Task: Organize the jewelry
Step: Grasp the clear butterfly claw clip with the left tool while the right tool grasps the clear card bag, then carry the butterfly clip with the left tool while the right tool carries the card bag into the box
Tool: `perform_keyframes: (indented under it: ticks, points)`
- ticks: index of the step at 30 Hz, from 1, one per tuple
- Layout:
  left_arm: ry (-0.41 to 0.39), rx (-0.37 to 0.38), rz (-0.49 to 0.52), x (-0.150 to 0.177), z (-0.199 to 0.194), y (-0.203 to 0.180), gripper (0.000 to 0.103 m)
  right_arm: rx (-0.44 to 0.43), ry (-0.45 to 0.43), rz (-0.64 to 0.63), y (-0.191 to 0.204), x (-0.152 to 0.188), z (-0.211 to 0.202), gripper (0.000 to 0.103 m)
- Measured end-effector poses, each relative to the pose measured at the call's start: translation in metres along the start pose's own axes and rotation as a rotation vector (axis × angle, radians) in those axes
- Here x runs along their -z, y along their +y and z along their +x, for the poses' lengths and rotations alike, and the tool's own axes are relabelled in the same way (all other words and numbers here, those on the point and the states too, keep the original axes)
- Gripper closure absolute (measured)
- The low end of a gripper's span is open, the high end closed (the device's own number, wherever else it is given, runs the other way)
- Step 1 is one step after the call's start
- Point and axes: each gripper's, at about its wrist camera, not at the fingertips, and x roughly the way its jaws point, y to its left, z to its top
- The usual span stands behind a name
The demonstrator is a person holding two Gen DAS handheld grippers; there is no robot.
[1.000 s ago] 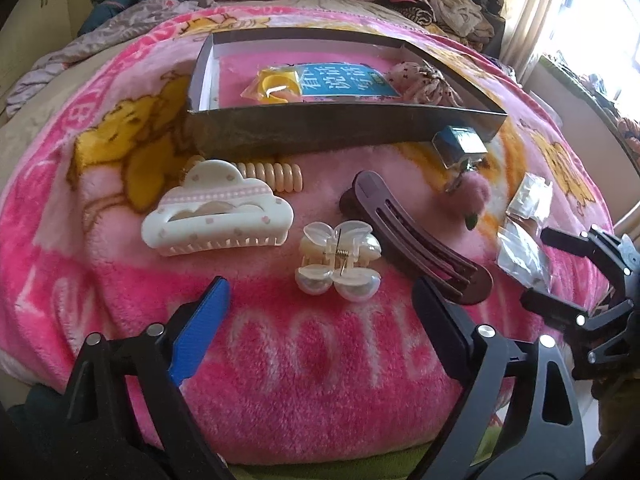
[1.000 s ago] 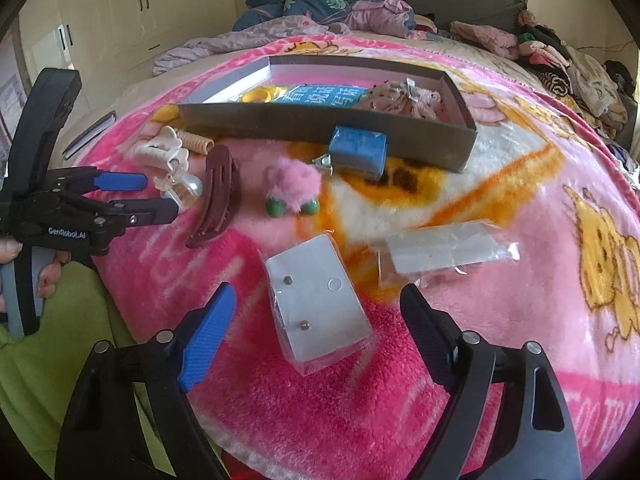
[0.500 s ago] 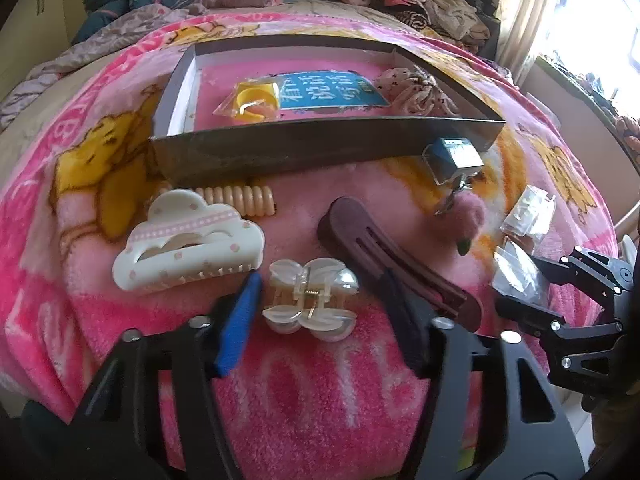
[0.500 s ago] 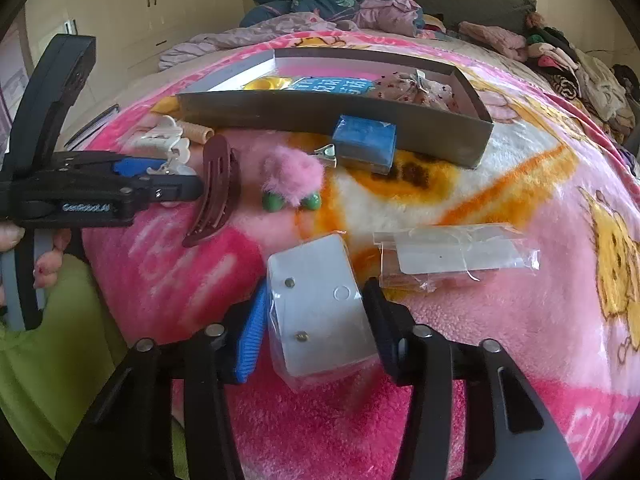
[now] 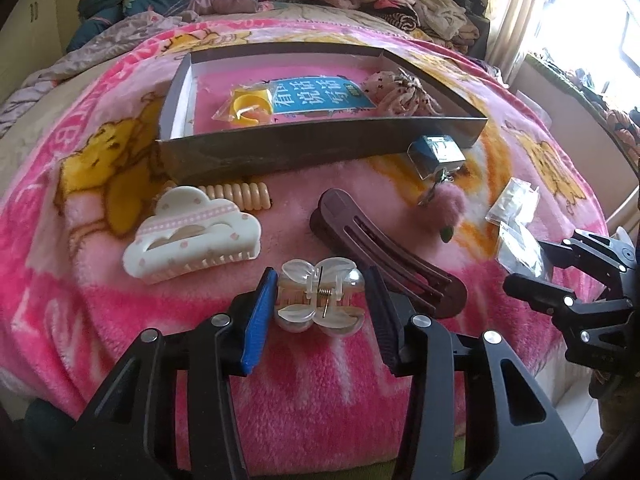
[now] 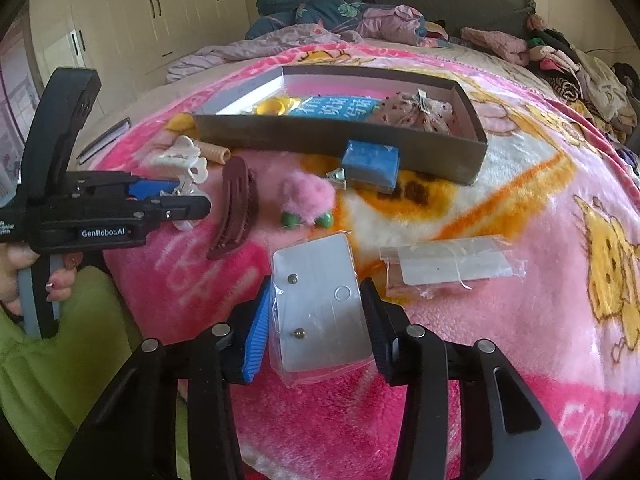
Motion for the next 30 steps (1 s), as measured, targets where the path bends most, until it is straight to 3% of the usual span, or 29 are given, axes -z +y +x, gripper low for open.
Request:
perform_keyframes:
  ticks: [13,30]
  points:
    - [-0.086,0.007,-0.019,-0.007,-0.033,0.01,0.067,-0.015,-0.036,-0.005,0.017,-0.028,-0.008,0.062]
    - [-0.135,-0.013,-0.102,-0.018,-0.046,0.047,0.067,-0.043,-0.078,-0.048,0.036,-0.074,0.009,0.062]
